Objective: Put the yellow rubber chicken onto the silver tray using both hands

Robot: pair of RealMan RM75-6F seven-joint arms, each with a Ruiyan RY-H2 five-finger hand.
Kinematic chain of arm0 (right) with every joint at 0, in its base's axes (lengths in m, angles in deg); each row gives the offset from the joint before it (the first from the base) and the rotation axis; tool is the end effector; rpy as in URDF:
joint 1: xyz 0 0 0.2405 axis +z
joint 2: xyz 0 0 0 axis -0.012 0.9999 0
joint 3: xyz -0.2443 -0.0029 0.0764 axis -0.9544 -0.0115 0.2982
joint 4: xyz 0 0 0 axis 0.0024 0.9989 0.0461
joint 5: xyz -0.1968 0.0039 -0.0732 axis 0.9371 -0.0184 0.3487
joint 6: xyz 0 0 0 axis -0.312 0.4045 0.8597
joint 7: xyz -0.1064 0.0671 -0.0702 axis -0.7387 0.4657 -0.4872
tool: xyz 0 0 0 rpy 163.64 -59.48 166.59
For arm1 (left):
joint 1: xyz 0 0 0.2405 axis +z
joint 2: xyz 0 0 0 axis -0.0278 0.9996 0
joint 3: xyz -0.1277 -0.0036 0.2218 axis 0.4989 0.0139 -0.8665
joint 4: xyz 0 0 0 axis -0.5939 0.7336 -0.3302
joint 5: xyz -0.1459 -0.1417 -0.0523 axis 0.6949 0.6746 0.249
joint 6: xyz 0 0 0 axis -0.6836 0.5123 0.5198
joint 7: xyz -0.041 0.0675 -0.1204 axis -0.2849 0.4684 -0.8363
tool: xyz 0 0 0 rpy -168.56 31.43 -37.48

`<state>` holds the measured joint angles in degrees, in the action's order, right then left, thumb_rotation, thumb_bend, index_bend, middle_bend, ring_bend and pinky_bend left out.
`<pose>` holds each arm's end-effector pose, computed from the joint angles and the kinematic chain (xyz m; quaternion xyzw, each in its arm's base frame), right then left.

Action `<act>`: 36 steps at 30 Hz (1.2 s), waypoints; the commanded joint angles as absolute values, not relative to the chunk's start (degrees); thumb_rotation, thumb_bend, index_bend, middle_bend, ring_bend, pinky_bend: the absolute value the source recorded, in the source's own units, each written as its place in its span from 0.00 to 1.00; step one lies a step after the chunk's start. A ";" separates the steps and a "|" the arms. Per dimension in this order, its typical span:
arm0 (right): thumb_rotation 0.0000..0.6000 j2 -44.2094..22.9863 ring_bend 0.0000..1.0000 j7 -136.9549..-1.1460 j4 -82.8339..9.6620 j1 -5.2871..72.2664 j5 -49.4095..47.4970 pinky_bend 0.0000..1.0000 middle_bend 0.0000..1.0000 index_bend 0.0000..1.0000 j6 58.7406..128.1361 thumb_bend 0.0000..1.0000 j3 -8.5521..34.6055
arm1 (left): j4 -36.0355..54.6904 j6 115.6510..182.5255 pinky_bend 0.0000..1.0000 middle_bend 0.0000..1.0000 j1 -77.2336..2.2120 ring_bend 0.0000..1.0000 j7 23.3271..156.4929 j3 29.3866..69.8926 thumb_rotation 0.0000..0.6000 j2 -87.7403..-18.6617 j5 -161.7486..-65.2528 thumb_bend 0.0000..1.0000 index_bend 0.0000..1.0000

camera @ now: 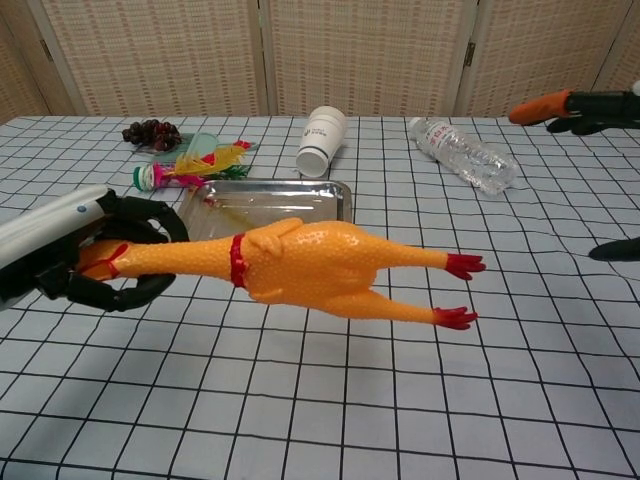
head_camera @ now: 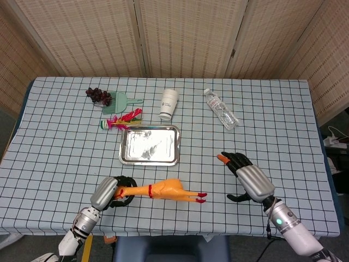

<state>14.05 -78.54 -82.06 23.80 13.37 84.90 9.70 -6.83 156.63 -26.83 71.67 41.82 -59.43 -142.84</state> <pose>-0.1617 -0.2350 0.0966 0.7179 -0.4717 0.3816 0.3412 -0.1790 0.2374 -0.0106 -0.6156 -0.5234 -0.5359 0.2448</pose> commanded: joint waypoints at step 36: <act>1.00 -11.36 0.96 -84.99 -76.45 42.88 -7.05 1.00 0.79 0.99 86.05 0.43 12.27 | -10.75 157.33 0.51 0.70 -27.05 0.47 73.49 42.68 1.00 -57.56 -143.18 0.75 0.87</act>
<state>-11.63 -85.17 -76.49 42.92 -7.38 86.35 12.52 -10.74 157.36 -27.04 73.53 42.69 -57.57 -143.19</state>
